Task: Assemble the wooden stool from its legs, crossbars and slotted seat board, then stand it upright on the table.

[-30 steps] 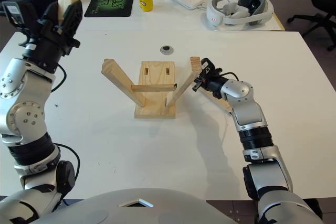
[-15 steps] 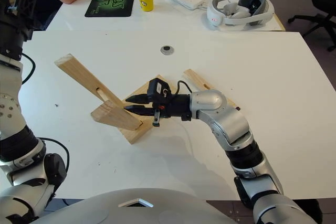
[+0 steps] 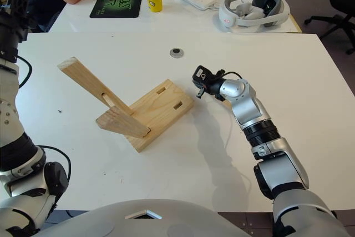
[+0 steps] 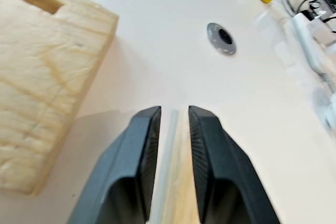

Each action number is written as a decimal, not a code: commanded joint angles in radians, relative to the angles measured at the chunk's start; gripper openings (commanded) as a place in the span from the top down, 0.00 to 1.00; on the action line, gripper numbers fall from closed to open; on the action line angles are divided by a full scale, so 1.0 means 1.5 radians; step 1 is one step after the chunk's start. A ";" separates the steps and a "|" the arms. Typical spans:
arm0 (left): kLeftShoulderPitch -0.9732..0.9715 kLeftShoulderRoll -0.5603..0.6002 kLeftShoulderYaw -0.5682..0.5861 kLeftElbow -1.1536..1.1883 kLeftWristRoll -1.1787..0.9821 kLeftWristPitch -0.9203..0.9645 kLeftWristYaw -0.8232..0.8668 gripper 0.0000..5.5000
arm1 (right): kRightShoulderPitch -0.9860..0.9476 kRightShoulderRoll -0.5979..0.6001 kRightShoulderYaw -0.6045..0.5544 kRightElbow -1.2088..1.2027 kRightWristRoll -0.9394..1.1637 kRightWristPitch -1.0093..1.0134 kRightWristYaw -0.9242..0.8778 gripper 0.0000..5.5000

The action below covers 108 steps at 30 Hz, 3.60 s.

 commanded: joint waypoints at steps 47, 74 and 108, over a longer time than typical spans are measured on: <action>0.055 -0.035 0.020 -0.083 -0.012 0.003 0.051 0.63 | 0.187 -0.371 -0.027 -0.182 0.117 -0.091 0.540 0.82; 0.054 -0.042 0.006 -0.088 -0.027 0.004 0.066 0.63 | 0.102 -0.101 0.042 -0.351 0.135 0.207 0.285 0.82; -0.051 -0.174 -0.086 -0.183 -0.388 0.005 0.081 0.63 | -0.158 0.275 -0.450 -0.231 0.548 0.307 -0.141 0.88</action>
